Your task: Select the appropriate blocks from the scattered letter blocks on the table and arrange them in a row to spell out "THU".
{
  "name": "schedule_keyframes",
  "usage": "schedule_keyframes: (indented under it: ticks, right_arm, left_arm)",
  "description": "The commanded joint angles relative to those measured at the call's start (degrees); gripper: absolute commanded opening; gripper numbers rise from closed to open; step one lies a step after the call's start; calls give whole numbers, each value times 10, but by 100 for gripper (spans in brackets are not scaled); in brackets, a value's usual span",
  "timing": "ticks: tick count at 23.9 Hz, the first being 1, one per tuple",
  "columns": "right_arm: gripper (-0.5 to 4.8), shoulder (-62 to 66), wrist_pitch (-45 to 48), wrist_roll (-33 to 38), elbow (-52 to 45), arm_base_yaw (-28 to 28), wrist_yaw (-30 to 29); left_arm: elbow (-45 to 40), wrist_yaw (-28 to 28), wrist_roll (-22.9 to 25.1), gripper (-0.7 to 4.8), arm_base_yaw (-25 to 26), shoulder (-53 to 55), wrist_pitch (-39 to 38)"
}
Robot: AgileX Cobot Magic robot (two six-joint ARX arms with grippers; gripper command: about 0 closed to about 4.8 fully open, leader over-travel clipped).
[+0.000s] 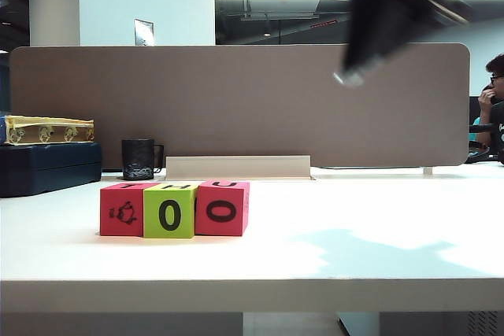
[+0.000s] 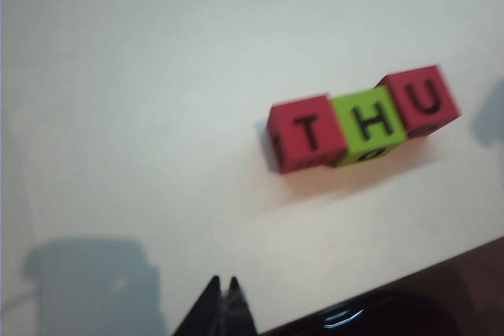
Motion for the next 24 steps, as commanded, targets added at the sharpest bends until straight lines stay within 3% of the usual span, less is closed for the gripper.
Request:
schedule_keyframes:
  ticks: [1,10,24]
  right_arm:
    - [-5,-64,64,33,-120,15,-30]
    - [-5,-140,106,43,-193,25,-13]
    - [-5,-140,102,43,-193,26,-13]
  left_arm:
    - [-96,5,-61,-5,2,-104,44]
    - [-176,3,-81,-5,2,-256,52]
    - [-176,4,-81,-5,2,-256,46]
